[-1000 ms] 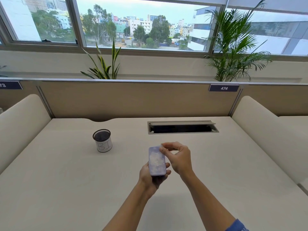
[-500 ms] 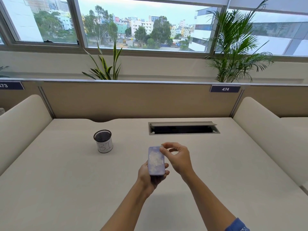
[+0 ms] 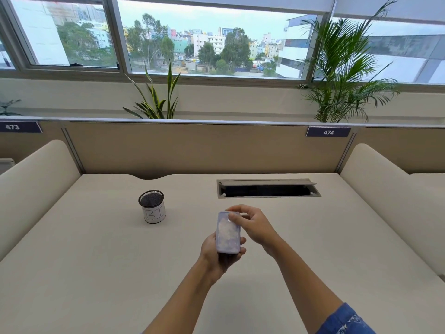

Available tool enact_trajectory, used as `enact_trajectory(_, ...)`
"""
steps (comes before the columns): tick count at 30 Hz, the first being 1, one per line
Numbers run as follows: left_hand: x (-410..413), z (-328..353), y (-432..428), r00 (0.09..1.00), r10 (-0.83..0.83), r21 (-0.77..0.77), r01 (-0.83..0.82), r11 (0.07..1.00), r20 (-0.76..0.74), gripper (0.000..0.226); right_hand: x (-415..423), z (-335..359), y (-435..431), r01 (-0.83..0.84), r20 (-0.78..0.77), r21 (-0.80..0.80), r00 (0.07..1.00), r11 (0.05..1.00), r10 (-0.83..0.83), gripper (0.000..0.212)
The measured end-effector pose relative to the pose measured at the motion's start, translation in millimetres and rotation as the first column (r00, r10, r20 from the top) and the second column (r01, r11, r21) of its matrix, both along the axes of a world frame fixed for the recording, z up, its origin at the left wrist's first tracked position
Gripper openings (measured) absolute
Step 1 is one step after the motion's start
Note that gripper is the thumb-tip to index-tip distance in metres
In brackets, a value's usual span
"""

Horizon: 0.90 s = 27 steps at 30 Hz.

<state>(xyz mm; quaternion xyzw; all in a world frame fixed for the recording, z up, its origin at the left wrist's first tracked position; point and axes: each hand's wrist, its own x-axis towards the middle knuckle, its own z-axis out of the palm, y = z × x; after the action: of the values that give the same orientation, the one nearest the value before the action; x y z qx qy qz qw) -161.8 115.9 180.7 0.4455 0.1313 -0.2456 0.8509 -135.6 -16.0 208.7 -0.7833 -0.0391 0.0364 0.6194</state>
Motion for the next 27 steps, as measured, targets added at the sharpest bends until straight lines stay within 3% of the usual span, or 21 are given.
enact_trajectory(17, -1.4, -4.4, -4.5, 0.999, 0.014, 0.006, -0.014, 1.0, -0.038, 0.037, -0.1, -9.0, -4.3, 0.033, -0.003, 0.142, 0.999, 0.989, -0.033, 0.015)
enact_trajectory(22, 1.1, -2.9, -3.6, 0.999, 0.02, -0.004, -0.02, 1.0, -0.035, 0.037, -2.1, -11.5, -4.2, 0.069, 0.089, 0.005, 0.994, 0.998, -0.07, 0.02)
enact_trajectory(27, 3.8, -1.3, -1.9, 0.998, 0.065, -0.017, -0.066, 0.998, -0.02, 0.039, -3.6, -9.8, -6.0, 0.169, 0.35, -0.185, 0.932, 0.968, -0.096, 0.016)
